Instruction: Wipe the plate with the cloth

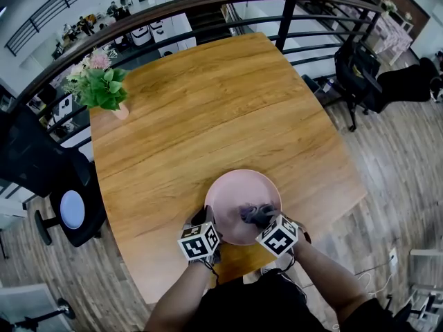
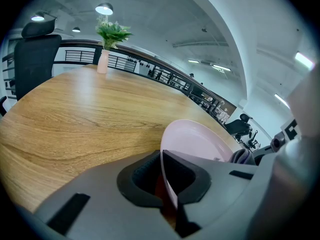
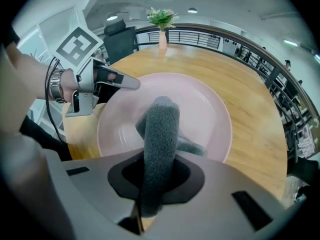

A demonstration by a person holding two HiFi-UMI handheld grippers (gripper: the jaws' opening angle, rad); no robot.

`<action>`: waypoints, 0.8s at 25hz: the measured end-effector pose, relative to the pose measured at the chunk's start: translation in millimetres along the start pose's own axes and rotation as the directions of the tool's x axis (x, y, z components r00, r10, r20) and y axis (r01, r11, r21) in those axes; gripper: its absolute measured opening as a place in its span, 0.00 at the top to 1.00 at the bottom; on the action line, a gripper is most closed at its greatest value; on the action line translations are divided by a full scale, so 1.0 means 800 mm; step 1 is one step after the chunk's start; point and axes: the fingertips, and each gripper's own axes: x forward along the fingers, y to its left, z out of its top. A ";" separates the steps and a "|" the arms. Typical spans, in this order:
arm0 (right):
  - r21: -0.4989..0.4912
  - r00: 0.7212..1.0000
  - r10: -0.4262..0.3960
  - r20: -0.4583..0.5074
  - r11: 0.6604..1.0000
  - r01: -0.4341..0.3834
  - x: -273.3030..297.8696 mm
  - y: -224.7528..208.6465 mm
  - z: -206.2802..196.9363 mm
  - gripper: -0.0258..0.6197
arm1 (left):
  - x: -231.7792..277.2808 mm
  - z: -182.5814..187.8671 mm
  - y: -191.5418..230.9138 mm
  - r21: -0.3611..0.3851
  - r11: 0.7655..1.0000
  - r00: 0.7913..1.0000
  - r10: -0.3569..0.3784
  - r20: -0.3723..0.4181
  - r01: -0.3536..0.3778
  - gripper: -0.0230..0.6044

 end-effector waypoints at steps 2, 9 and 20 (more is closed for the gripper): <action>0.015 1.000 -0.015 0.001 1.000 0.015 -0.001 -0.012 0.001 0.88 | 0.000 0.000 0.000 0.001 1.000 1.000 -0.003 -0.001 0.003 0.92; 0.033 0.999 -0.052 -0.003 0.998 0.052 0.001 -0.046 0.007 0.88 | 0.001 -0.001 -0.003 0.015 1.000 1.000 -0.005 -0.003 0.005 0.92; 0.119 0.987 -0.152 0.054 0.982 0.145 0.005 -0.097 0.039 0.88 | 0.001 -0.002 -0.003 0.021 1.000 1.000 0.002 -0.001 -0.002 0.91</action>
